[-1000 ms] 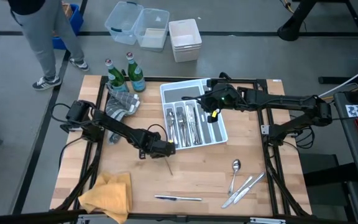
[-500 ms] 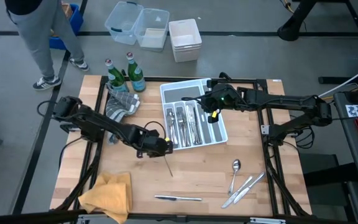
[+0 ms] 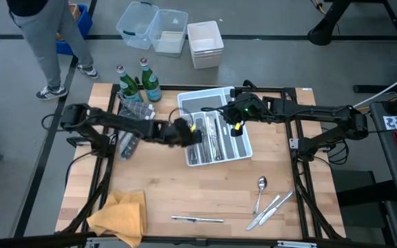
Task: Sort silverware
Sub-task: Put the silver fork into the silverware tray
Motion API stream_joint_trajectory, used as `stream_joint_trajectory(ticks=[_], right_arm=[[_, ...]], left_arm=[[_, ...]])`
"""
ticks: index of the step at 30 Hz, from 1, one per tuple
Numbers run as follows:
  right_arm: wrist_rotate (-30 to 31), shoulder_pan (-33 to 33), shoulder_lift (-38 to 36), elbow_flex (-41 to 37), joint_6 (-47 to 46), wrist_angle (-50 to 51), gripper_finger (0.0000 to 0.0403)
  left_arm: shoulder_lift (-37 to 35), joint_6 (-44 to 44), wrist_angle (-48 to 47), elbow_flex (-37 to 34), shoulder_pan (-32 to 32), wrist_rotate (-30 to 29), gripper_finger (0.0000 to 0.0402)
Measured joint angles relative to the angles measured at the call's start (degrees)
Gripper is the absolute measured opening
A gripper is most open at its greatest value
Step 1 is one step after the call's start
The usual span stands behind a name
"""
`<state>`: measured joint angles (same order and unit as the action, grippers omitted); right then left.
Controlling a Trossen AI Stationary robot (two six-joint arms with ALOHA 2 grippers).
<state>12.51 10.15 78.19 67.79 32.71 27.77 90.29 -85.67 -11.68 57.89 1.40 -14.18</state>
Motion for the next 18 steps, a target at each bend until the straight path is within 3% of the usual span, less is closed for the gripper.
stream_joint_trajectory(ticks=[5, 9, 13, 18], right_arm=[[0.0, 0.0, 0.0, 0.0, -2.3, 1.7, 0.0081], [0.0, 0.0, 0.0, 0.0, -4.9, 3.7, 0.0081], [-0.1, 0.0, 0.0, 0.0, -8.1, 4.9, 0.0081], [-0.1, 0.0, 0.0, 0.0, -10.4, 5.3, 0.0081]], left_arm=[[3.0, 11.6, 6.6, 0.0, -8.2, 6.5, 0.0001], [4.4, 16.2, 6.3, 0.0, -12.9, 13.7, 0.0001], [6.0, 17.2, 4.9, 0.0, -14.6, 19.3, 0.0001], [7.5, 18.8, 4.3, 0.1, -14.4, 20.1, 0.0001]])
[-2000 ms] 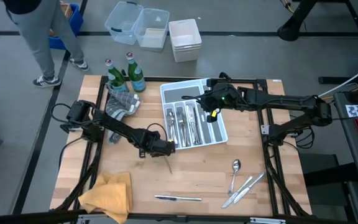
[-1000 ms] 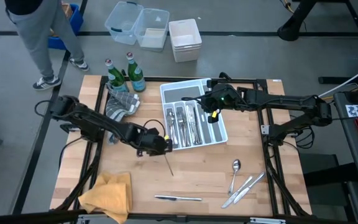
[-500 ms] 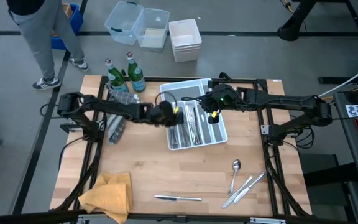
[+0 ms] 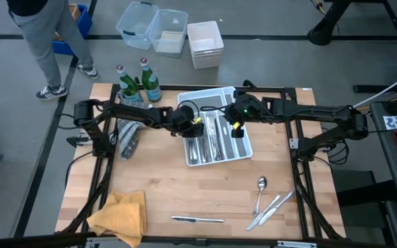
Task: Sort silverware
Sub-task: Put the silver fork into the silverware tray, then put the silver spoon into the silverware tray
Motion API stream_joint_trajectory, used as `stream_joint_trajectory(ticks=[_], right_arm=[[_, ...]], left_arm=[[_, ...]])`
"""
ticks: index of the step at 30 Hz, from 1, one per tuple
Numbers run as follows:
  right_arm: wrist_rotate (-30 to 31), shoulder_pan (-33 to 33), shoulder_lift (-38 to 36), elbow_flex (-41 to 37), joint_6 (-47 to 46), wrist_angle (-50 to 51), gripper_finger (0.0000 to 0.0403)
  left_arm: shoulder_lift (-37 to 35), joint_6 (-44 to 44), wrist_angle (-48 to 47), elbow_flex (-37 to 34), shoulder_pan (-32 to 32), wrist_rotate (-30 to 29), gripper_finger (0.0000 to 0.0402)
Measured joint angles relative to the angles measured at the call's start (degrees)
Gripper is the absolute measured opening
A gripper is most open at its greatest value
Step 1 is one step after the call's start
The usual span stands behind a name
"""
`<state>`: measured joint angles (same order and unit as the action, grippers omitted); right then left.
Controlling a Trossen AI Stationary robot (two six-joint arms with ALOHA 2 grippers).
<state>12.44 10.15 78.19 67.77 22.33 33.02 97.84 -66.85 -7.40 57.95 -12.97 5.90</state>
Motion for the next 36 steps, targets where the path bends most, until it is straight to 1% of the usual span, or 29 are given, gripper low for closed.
stream_joint_trajectory(ticks=[7, 14, 17, 20, 23, 26, 29, 31, 36], right_arm=[[-0.5, 0.0, 0.0, 0.0, -1.2, 0.2, 0.0081], [-1.8, 0.0, 0.0, 0.0, -9.7, 0.6, 0.0081], [-3.8, 0.0, 0.0, 0.0, -13.1, 1.8, 0.0081], [-6.2, -0.1, 0.0, 0.0, -16.9, 2.8, 0.0081], [-9.3, -0.1, 0.0, 0.0, -21.1, 3.8, 0.0081], [-12.4, -0.1, 0.0, 0.0, -24.9, 4.1, 0.0081], [-15.4, -0.1, 0.0, 0.0, -28.6, 4.2, 0.0081], [-17.6, -0.1, 0.0, 0.0, -32.2, 4.8, 0.0081], [-23.3, -0.3, 0.0, 0.0, -45.3, 9.6, 0.0081]], left_arm=[[4.7, 1.1, 2.8, 0.0, -0.2, -0.1, 0.0001], [6.7, 1.2, 3.9, -0.1, -0.1, 0.5, 0.0001], [6.7, 4.7, 4.0, -0.1, -0.1, 0.6, 0.0003], [6.7, 8.0, 4.0, -0.1, -0.1, 0.7, 0.0017], [6.7, 10.4, 4.2, 0.0, -0.1, 0.8, 0.0044], [6.7, 11.0, 4.4, 0.0, -0.4, 0.9, 0.0071], [6.6, 9.5, 4.4, 0.1, -0.9, 1.4, 0.0088], [6.4, 10.3, 4.3, 0.1, -1.5, 3.1, 0.0092], [4.3, 15.4, 3.3, -0.1, -2.6, 11.0, 0.0087]])
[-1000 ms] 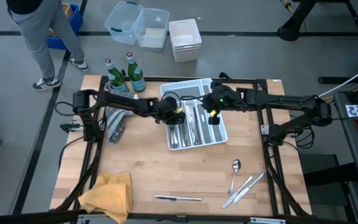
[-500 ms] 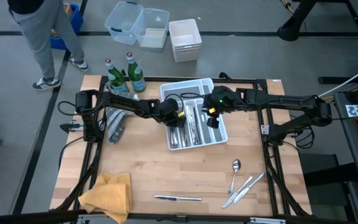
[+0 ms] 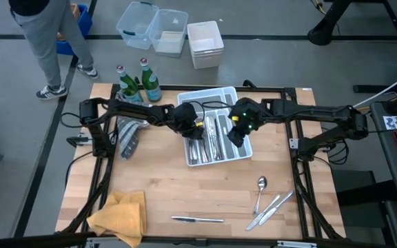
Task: Sort silverware
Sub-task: Put the silver spoon into the silverware tray
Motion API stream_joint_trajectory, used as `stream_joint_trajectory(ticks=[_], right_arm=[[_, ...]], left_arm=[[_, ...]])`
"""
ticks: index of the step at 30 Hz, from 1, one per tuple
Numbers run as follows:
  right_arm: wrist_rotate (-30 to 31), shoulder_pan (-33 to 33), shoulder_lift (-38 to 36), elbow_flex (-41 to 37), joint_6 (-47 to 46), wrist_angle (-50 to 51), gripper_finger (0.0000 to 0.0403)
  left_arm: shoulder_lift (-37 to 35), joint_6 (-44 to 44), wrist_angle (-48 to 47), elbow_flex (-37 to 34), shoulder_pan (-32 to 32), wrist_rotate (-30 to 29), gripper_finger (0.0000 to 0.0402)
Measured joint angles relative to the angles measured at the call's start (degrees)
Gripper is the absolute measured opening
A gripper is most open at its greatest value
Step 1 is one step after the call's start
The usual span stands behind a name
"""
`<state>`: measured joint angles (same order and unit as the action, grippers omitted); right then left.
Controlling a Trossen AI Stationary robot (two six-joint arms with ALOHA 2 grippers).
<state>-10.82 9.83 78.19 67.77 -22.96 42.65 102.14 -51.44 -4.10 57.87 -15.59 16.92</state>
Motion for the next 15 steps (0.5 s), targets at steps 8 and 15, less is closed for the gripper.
stream_joint_trajectory(ticks=[8, 15], right_arm=[[0.6, -6.9, 0.0, 0.0, -24.0, 14.0, 0.0081], [7.2, -17.6, 0.0, 0.0, -46.8, 19.5, 0.0081]], left_arm=[[-5.3, 8.8, -0.1, 0.0, 2.1, 5.2, 0.0084], [-6.5, 13.3, -0.1, 0.0, 4.0, 5.2, 0.0086]])
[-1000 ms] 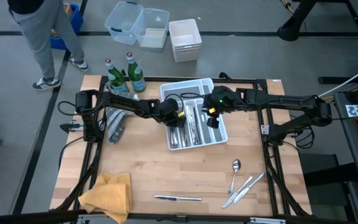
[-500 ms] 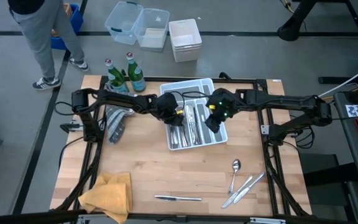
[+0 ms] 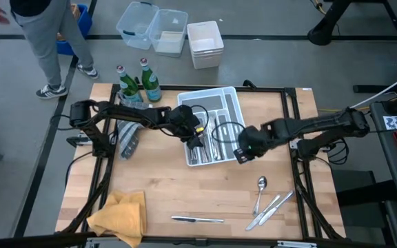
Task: Sort silverware
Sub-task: Put the silver spoon into the silverware tray
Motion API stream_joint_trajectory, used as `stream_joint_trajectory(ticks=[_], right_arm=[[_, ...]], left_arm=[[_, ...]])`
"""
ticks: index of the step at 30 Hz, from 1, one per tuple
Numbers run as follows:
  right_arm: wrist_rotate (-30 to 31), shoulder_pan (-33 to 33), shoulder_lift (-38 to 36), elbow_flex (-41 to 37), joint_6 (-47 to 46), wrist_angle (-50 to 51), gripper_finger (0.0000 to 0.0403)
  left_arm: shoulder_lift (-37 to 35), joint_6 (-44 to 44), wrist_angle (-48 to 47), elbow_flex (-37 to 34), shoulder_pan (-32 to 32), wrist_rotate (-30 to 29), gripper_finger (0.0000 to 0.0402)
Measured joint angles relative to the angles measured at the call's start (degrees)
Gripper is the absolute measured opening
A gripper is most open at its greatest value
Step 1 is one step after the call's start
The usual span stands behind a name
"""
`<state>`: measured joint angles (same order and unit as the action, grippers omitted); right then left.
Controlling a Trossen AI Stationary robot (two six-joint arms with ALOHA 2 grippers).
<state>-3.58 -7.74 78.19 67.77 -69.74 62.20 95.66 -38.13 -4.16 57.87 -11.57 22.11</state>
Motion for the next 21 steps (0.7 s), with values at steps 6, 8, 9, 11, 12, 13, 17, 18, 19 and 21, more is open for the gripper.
stream_joint_trajectory(ticks=[6, 8, 9, 11, 12, 13, 17, 18, 19, 21], right_arm=[[5.9, -8.5, 1.0, 0.0, -14.7, 1.7, 0.0081], [7.0, -10.9, 2.0, 0.0, -18.9, 2.3, 0.0081], [7.2, -12.3, 2.8, 0.0, -21.0, 3.0, 0.0081], [7.5, -14.6, 4.3, 0.0, -24.8, 3.9, 0.0081], [7.5, -15.9, 5.2, 0.0, -26.6, 4.1, 0.0081], [7.4, -16.9, 6.2, 0.0, -28.5, 4.3, 0.0081], [5.7, -20.2, 9.9, 0.0, -35.4, 4.0, 0.0081], [4.9, -20.9, 10.8, 0.0, -36.9, 3.9, 0.0081], [4.0, -21.5, 11.7, 0.0, -38.2, 3.7, 0.0081], [2.3, -22.8, 13.2, 0.0, -40.3, 3.6, 0.0081]], left_arm=[[0.0, 1.3, 0.0, 0.0, 1.2, 0.0, 0.0086], [0.0, 2.0, 0.0, 0.0, 1.5, 0.0, 0.0086], [0.0, 2.2, -0.1, 0.0, 1.5, 0.0, 0.0086], [0.0, 2.3, -0.1, 0.0, 1.5, 0.0, 0.0086], [0.0, 2.3, -0.4, 0.0, 1.5, 0.0, 0.0086], [0.0, 2.3, -0.5, 0.0, 1.5, 0.0, 0.0086], [0.0, 2.3, -1.4, 0.0, 1.5, 0.0, 0.0086], [0.0, 2.2, -1.5, 0.0, 1.6, 0.0, 0.0086], [0.0, 2.1, -1.5, 0.0, 1.7, 0.0, 0.0086], [0.0, 2.1, -1.4, 0.0, 1.9, 0.0, 0.0086]])
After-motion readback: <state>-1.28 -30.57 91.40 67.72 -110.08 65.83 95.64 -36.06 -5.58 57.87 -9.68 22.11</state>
